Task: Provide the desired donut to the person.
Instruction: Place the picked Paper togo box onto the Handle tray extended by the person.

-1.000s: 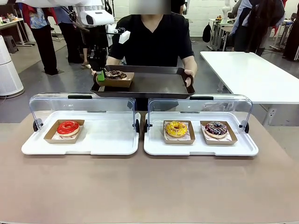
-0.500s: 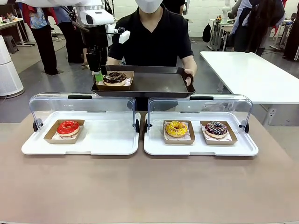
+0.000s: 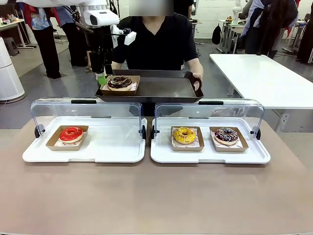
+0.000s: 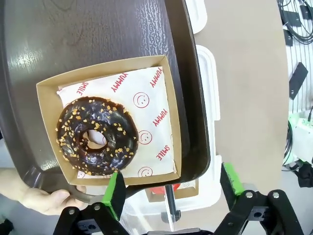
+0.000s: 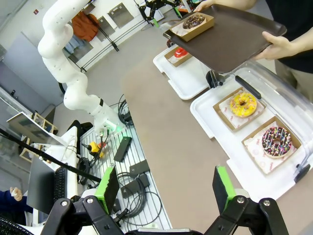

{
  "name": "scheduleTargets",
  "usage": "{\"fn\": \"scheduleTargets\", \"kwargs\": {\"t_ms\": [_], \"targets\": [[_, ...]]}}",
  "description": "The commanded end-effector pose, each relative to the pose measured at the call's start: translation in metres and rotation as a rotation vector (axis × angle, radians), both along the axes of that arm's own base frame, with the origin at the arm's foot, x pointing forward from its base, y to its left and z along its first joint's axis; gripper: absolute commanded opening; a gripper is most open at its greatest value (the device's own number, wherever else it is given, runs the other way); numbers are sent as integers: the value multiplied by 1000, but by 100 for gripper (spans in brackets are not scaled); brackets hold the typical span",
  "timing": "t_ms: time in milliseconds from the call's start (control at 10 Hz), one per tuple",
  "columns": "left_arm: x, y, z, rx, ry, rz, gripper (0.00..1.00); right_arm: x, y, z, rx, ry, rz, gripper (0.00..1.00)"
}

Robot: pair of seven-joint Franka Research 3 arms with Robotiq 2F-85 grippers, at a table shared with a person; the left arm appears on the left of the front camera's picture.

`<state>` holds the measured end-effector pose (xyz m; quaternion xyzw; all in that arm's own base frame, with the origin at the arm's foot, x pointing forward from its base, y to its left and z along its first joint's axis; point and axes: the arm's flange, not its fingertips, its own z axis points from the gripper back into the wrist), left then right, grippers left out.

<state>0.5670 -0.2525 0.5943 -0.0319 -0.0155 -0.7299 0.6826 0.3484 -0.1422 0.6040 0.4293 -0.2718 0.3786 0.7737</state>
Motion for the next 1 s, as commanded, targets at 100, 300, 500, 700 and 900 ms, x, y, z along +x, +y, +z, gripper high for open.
{"fn": "scheduleTargets", "kwargs": {"t_ms": [100,300,500,700,900], "targets": [[-19,3,7,19,-25,-34,100,0,-1,0,13,-6,6,100],[-85,37,20,66,-96,-59,100,0,-1,0,13,-6,6,100],[-154,101,12,46,-139,-29,100,0,-1,0,13,-6,6,100],[-175,141,-9,36,-102,13,100,0,-1,0,13,-6,6,100],[-184,169,-33,6,-78,51,100,0,-1,0,13,-6,6,100]]}}
